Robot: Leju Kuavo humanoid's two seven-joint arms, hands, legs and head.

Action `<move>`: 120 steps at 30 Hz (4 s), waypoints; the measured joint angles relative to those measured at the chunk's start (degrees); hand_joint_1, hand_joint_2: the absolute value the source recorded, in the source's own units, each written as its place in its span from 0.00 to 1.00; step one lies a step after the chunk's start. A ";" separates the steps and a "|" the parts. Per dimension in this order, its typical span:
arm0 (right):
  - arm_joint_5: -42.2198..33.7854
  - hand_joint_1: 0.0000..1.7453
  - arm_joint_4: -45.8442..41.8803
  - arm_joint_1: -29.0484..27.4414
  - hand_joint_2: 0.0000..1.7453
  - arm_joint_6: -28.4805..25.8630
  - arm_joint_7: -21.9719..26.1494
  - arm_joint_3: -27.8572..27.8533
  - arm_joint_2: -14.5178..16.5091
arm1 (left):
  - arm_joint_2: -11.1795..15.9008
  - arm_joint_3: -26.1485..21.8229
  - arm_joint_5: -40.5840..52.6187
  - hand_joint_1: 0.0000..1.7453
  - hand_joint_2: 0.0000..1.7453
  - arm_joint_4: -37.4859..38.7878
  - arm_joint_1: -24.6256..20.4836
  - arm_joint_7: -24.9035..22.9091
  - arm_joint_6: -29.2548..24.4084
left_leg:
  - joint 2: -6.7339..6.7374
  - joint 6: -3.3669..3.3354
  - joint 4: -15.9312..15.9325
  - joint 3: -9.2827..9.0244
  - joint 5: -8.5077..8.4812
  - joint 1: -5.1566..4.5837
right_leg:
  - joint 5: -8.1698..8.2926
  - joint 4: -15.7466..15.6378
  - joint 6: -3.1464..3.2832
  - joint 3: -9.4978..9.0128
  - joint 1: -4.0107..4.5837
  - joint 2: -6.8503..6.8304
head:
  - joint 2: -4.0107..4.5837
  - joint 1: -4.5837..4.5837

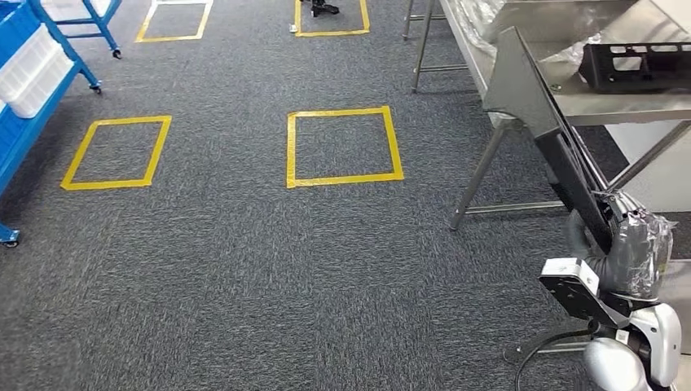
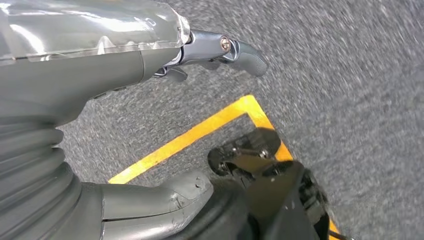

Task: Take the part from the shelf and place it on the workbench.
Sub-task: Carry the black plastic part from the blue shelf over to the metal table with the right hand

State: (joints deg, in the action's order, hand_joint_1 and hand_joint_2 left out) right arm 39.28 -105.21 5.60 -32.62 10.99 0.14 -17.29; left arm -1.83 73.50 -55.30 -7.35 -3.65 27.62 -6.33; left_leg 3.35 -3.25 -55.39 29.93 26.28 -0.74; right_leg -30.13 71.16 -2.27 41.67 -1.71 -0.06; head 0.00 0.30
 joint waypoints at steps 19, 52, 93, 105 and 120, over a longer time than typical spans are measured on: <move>4.77 1.00 -0.18 -0.62 1.00 0.61 -1.41 -2.78 -1.17 | 0.15 0.71 -0.80 0.00 1.00 0.01 0.06 0.37 0.02 | -7.95 0.30 -5.49 2.07 2.08 -0.11 | 4.57 -11.19 2.87 -5.91 0.73 6.67 | 0.00 0.22; 10.45 1.00 1.63 -3.15 1.00 -1.04 -4.91 -5.36 -2.72 | -0.20 0.92 -2.86 0.00 1.00 0.01 0.17 0.38 -0.06 | -8.07 1.96 -3.59 0.55 2.40 0.85 | 5.79 -12.07 0.69 -5.35 -0.47 7.92 | 0.00 0.15; 13.28 1.00 3.18 -3.31 1.00 -2.26 -4.50 -6.66 -1.14 | -0.84 2.18 -3.70 0.00 1.00 -0.01 0.00 -2.12 0.87 | -4.24 1.59 -3.65 2.16 1.11 0.73 | 5.41 -13.09 1.16 -6.80 0.31 2.94 | 0.00 -0.02; 12.15 1.00 3.04 -3.46 1.00 -2.57 -4.38 -6.68 -1.16 | -0.92 2.28 -3.81 0.00 1.00 -0.01 0.01 -1.71 0.93 | 0.05 -0.08 -1.82 1.78 -0.22 0.94 | -1.20 1.51 -0.73 0.15 -0.38 0.47 | 0.00 -0.30; 12.32 1.00 3.03 -4.01 1.00 -2.56 -4.83 -6.76 -1.14 | -0.82 2.34 -3.98 0.00 1.00 0.01 -0.04 -1.43 1.08 | -2.86 3.63 -19.99 8.11 9.87 1.36 | 4.62 -11.74 2.59 -6.22 0.29 2.75 | 0.00 0.17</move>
State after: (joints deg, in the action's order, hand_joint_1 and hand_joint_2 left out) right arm 51.60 -102.18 1.58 -35.18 6.16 -6.62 -18.43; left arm -2.64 75.84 -59.29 -7.34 -3.69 26.18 -5.26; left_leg 0.49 0.38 -75.38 38.04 36.15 0.62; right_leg -25.51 59.41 0.31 35.45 -1.42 2.69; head 0.00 0.48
